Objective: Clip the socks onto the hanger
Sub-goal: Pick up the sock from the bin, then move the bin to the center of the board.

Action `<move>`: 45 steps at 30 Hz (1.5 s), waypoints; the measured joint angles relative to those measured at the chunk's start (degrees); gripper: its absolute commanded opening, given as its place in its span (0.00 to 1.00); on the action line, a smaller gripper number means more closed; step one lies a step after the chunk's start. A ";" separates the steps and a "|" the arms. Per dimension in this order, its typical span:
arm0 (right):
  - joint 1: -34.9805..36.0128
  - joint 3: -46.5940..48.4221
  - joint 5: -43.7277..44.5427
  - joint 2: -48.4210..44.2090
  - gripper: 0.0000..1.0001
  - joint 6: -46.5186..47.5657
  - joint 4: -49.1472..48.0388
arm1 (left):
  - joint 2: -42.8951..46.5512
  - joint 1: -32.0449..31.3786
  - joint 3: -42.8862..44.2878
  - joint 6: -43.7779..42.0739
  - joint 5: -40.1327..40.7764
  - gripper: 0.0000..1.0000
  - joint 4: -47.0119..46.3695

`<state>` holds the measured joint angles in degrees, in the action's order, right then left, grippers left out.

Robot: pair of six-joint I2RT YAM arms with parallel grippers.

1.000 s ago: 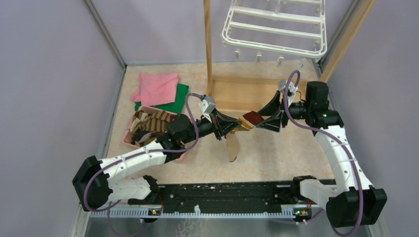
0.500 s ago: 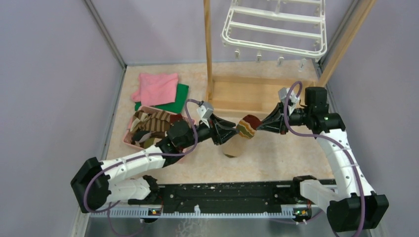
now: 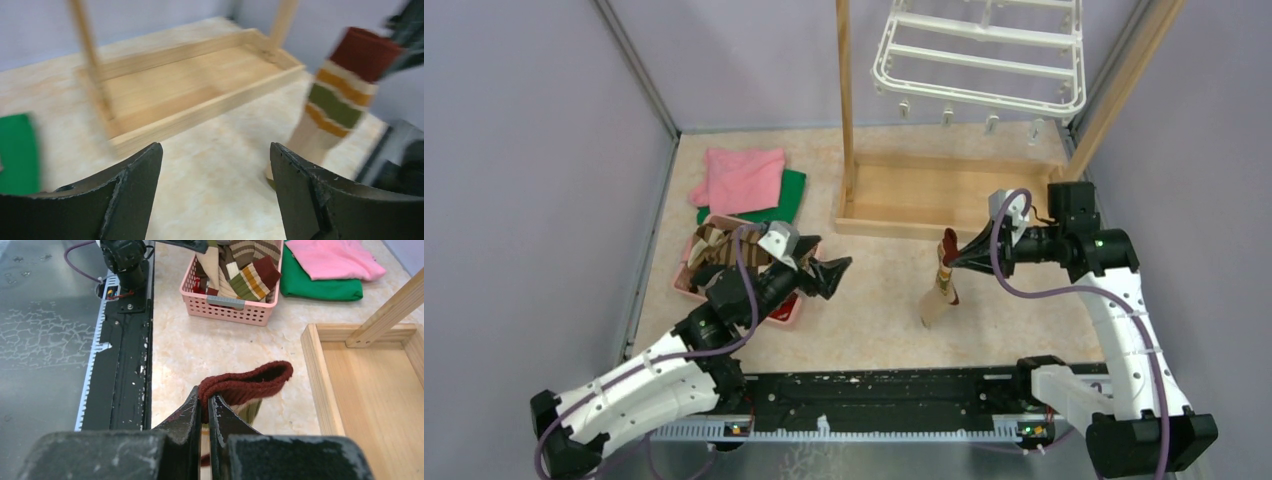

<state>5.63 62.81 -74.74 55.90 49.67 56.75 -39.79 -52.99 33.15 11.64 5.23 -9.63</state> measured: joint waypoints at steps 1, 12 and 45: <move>0.00 0.00 0.44 -0.04 0.00 0.31 0.33 | 1.88 0.00 -0.83 -0.57 4.13 0.88 2.08; 0.00 0.52 3.32 0.61 0.00 0.81 1.79 | 15.34 0.02 -24.63 -17.53 39.91 0.99 -3.93; 0.00 1.79 4.50 1.60 0.00 -0.33 1.38 | -47.45 41.18 -32.35 -23.39 0.96 0.99 -76.30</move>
<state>5.63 64.60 -70.24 57.49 49.34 58.13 -87.24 -11.81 0.80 -11.75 6.20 -85.93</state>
